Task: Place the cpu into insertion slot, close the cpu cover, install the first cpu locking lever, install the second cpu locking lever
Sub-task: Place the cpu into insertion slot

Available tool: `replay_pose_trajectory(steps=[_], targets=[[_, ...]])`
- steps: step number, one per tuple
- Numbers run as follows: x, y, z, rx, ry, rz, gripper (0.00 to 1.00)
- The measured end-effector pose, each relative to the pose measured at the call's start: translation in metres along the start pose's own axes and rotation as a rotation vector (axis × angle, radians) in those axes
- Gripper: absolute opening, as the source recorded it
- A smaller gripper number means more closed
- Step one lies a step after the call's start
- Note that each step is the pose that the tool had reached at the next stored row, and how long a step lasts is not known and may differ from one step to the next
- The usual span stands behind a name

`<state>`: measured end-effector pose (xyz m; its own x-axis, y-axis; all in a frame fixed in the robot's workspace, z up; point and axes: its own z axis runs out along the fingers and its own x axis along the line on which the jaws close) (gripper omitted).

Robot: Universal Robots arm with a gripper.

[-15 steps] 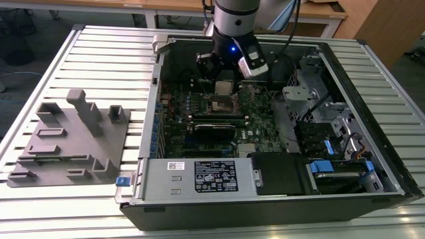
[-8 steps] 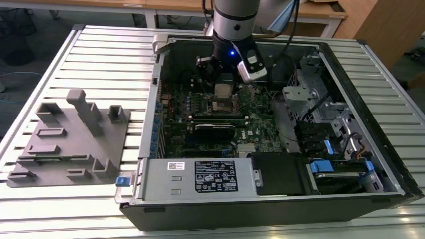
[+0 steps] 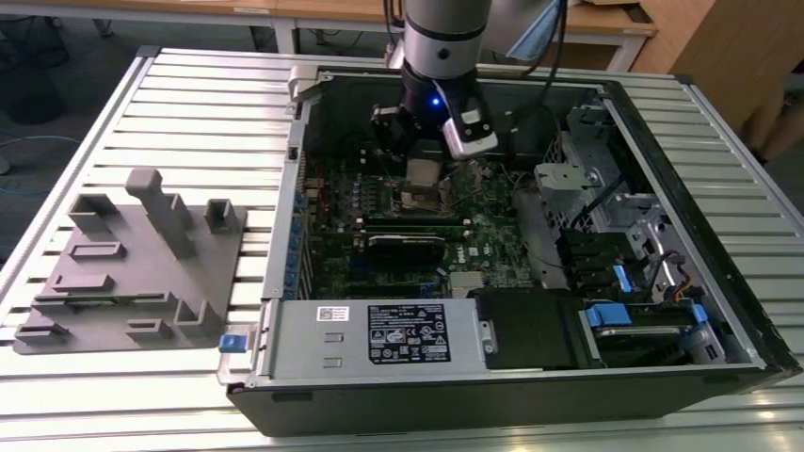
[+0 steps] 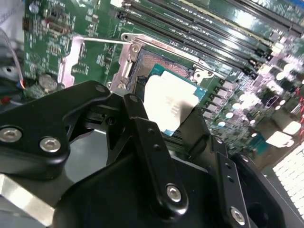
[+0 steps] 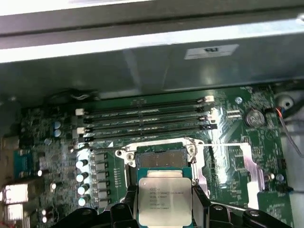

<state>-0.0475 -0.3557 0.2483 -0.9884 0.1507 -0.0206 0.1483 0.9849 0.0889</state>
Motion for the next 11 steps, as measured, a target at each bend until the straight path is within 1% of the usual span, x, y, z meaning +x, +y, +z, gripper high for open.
replay_pose_trajectory(steps=[11], targets=[[0.0, -0.0002, 0.0024, 0.0042, -0.0177, 0.199, 0.54]])
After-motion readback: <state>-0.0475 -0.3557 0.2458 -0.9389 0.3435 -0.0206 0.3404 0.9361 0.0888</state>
